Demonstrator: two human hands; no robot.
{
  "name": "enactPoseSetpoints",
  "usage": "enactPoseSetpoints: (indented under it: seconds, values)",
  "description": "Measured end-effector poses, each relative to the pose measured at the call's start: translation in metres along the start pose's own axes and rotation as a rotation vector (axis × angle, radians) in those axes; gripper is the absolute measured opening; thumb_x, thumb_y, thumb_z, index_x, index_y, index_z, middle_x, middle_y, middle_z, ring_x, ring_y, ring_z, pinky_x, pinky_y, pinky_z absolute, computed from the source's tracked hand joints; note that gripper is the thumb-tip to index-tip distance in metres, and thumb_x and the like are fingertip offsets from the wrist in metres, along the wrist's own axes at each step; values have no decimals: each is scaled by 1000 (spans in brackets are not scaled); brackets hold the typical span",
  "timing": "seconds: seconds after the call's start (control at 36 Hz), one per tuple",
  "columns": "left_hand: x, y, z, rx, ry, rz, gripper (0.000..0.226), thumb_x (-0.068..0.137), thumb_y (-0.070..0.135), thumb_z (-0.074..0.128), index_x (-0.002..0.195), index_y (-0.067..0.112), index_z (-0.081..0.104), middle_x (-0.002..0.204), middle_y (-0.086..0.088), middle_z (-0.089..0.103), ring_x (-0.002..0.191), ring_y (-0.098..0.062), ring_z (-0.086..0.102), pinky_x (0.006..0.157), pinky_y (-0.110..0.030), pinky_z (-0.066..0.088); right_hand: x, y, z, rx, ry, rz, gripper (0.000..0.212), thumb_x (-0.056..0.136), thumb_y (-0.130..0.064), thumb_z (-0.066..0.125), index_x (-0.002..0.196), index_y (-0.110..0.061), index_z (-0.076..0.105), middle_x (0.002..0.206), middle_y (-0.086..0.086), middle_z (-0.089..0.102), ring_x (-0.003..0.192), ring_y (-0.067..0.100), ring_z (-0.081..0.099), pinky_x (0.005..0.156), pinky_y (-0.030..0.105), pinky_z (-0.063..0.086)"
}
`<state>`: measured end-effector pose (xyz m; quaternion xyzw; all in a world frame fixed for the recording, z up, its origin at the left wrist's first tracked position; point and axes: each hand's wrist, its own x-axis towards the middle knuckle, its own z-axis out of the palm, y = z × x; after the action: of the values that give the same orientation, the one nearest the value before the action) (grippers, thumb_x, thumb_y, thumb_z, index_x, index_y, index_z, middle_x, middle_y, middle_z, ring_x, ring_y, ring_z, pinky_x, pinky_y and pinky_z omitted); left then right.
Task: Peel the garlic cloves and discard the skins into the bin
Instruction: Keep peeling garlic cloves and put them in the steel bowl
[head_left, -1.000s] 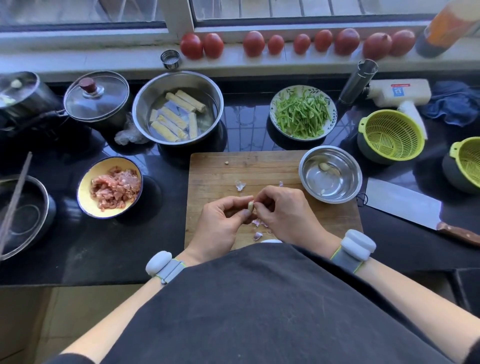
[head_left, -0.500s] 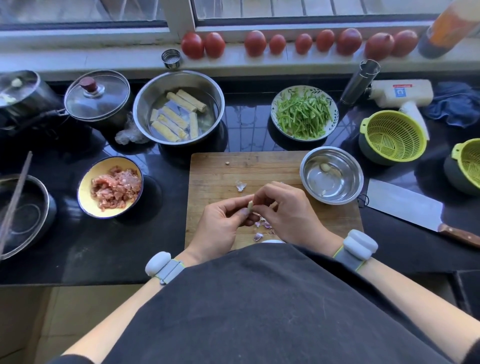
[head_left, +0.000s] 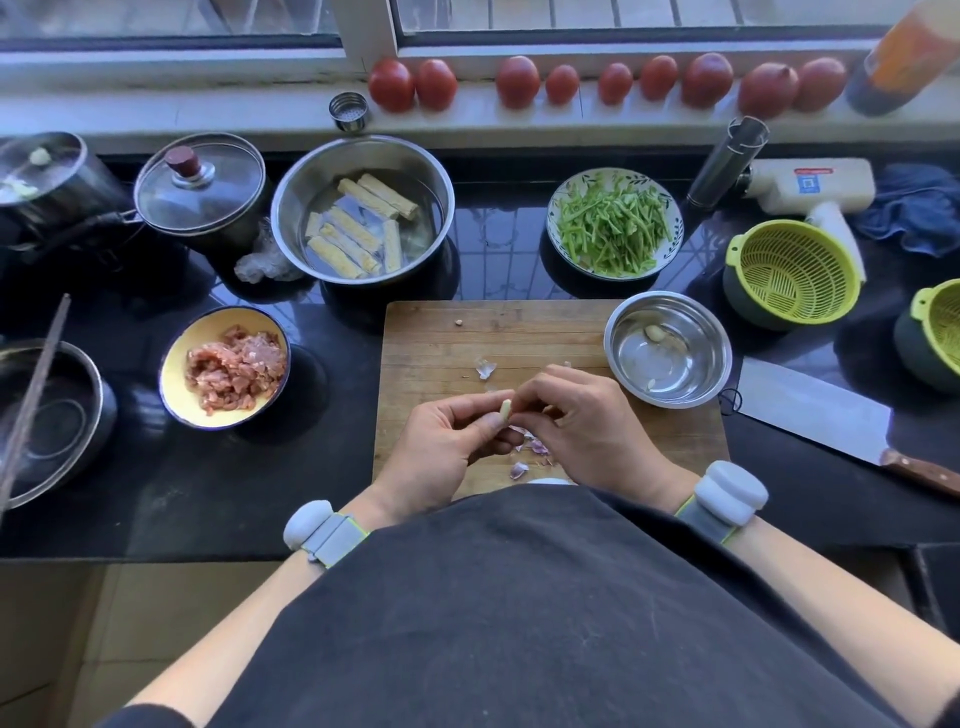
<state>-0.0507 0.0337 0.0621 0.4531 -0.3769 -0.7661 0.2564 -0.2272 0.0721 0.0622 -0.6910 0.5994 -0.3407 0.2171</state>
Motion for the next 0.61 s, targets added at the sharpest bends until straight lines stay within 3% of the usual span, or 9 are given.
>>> enactPoseSetpoints:
  seconds: [0.17, 0.36, 0.47, 0.61]
  values:
    - [-2, 4, -2, 4, -62, -47, 20, 89, 5, 64, 104, 11, 78, 88, -14, 73, 79, -21, 67, 79, -27, 58, -1, 0, -5, 1, -50, -39, 6, 83, -10, 79, 85, -13, 73, 84, -5, 67, 72, 9, 60, 66, 32, 53]
    - [-1, 12, -9, 96, -134, -138, 22, 96, 0, 59, 111, 2, 74, 89, -14, 72, 77, -18, 65, 79, -26, 57, 1, 2, -8, -39, -148, -70, 11, 80, -9, 81, 85, -14, 72, 80, -6, 66, 71, 11, 62, 65, 35, 54]
    - [2, 20, -11, 123, -148, -161, 22, 97, 1, 58, 113, -1, 72, 94, -16, 73, 77, -19, 67, 78, -25, 58, 2, 1, -7, -53, -123, -77, 9, 82, -11, 81, 85, -14, 73, 79, -7, 66, 70, 8, 59, 64, 30, 53]
    - [6, 26, -11, 103, -186, -205, 20, 95, 2, 60, 109, -1, 74, 93, -14, 73, 77, -19, 67, 75, -25, 57, 2, 1, -9, -103, -98, -109, 7, 85, -11, 78, 86, -14, 72, 79, -6, 65, 69, 14, 61, 62, 35, 52]
